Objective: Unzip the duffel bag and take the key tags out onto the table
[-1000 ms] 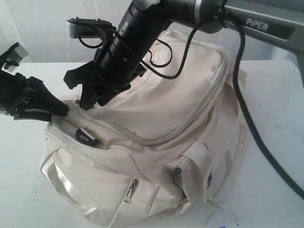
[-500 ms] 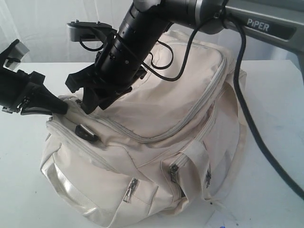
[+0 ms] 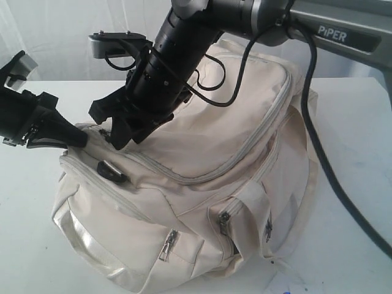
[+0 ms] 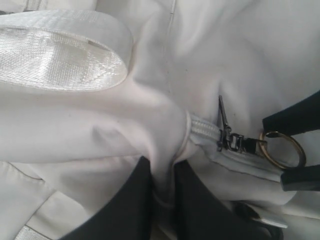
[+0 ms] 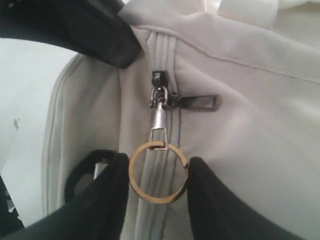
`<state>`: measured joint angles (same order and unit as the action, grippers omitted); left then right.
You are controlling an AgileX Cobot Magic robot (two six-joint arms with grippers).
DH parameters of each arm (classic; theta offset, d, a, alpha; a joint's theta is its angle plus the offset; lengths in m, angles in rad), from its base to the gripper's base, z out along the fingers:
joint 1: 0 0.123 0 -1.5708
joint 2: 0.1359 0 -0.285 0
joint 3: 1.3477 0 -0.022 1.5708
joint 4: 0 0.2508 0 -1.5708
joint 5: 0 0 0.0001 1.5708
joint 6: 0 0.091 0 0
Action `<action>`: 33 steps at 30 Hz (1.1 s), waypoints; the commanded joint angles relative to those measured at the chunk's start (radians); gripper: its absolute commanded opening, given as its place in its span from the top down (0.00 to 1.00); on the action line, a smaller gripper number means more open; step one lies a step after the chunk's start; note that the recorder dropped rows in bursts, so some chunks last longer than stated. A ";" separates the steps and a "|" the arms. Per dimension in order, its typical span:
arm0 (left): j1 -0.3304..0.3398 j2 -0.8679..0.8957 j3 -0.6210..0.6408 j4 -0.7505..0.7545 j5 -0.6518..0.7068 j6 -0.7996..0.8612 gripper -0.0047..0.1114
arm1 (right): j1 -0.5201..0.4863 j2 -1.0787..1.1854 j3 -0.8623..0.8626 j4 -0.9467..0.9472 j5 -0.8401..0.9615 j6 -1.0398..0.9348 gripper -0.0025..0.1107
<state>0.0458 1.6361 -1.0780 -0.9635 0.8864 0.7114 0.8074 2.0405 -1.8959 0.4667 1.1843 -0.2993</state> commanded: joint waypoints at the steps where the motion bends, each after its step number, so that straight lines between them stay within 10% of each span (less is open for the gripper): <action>1: 0.002 -0.003 -0.001 -0.013 -0.031 -0.002 0.96 | -0.009 -0.025 0.052 -0.021 0.037 -0.007 0.98; 33: 0.002 -0.003 -0.001 0.067 0.030 -0.030 0.96 | -0.011 -0.194 0.244 -0.103 -0.048 -0.011 0.98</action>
<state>0.0458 1.6361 -1.0780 -0.9161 0.9140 0.6878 0.8074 1.8624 -1.6614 0.3765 1.1601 -0.2993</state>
